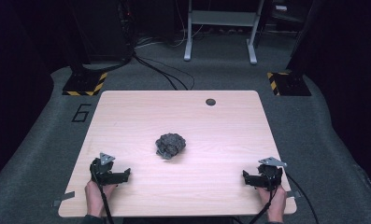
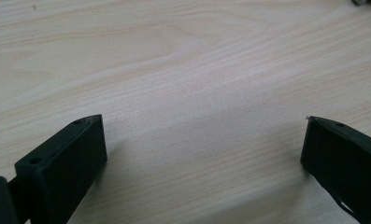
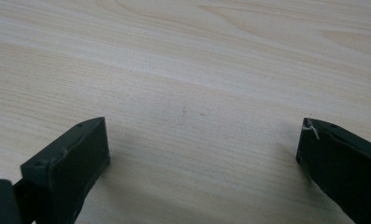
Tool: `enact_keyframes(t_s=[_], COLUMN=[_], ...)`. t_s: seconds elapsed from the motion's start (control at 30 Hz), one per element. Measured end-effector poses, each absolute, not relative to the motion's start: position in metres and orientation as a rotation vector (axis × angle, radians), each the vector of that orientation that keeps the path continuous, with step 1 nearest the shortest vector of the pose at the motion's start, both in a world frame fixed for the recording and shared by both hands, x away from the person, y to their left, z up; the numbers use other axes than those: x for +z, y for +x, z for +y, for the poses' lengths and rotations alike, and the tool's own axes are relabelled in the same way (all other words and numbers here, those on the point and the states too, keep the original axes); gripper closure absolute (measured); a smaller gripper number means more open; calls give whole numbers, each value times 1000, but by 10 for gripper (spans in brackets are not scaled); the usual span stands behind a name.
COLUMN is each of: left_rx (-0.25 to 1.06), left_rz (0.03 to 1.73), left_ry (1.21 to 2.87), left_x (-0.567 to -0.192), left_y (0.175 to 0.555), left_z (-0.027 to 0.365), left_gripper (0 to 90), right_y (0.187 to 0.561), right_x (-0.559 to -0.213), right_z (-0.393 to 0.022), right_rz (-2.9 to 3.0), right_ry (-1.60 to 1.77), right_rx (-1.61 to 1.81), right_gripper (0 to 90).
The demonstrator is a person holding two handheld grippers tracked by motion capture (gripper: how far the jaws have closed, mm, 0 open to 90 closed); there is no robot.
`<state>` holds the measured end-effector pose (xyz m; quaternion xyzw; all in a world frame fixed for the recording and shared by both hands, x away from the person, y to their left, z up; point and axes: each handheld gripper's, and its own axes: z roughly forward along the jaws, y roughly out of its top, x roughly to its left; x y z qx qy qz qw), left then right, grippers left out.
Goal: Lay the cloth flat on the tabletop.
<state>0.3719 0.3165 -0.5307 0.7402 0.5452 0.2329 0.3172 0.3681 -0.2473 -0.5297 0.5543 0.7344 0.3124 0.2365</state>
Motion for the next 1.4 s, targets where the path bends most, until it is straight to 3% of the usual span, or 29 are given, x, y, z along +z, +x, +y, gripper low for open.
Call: enact_keyframes(t_s=[0.7,1.4], left_rx=[530,451], left_rz=[1303,1133], left_ry=[1915,2003], left_x=[-498,-482], left_y=[385,419], left_z=[292,242], left_gripper=[31,29], right_y=[368,368], right_x=[-530,-530], right_z=[-247,-247], right_rz=[2013,2013], right_ry=[1519,1521], right_rx=[857,856], right_gripper=[20,20])
